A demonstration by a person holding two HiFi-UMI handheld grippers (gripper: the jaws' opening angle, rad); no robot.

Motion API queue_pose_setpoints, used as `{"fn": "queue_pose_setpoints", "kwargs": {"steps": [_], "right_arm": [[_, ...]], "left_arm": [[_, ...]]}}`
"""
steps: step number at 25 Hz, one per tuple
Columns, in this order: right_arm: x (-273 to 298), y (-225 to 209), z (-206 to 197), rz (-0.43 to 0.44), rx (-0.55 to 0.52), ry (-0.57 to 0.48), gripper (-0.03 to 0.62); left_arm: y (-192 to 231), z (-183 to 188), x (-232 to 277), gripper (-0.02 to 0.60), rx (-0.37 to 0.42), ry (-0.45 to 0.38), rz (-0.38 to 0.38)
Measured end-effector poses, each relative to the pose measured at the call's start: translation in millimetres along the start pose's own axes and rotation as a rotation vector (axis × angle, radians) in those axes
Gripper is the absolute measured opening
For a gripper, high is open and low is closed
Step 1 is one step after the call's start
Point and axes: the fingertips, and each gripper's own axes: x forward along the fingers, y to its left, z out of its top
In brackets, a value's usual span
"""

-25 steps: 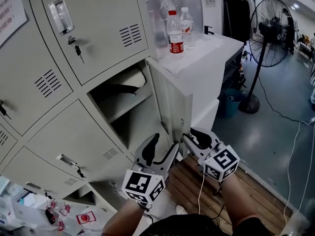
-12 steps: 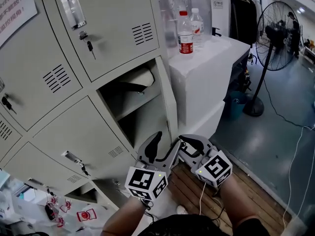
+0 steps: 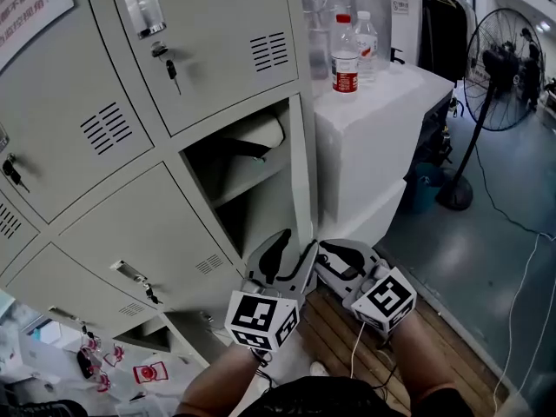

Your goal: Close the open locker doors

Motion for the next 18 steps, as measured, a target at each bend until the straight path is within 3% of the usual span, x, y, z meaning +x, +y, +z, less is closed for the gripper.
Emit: {"fn": "queue_pose_setpoints", "kwargs": {"steps": [9, 14, 18], "right_arm": [[21, 13, 5, 0.083, -0.002, -0.023, 0.11], [39, 22, 8, 0.117, -0.007, -0.035, 0.11], [50, 30, 8, 0.151, -0.003, -0.038, 0.11]], "left_arm": [[17, 2, -12, 0.188, 0.017, 0.002, 0.035], [36, 3, -23, 0.16, 0.025, 0.0, 0.094], [55, 4, -32, 0.099, 0.028, -0.003, 0.171]]}}
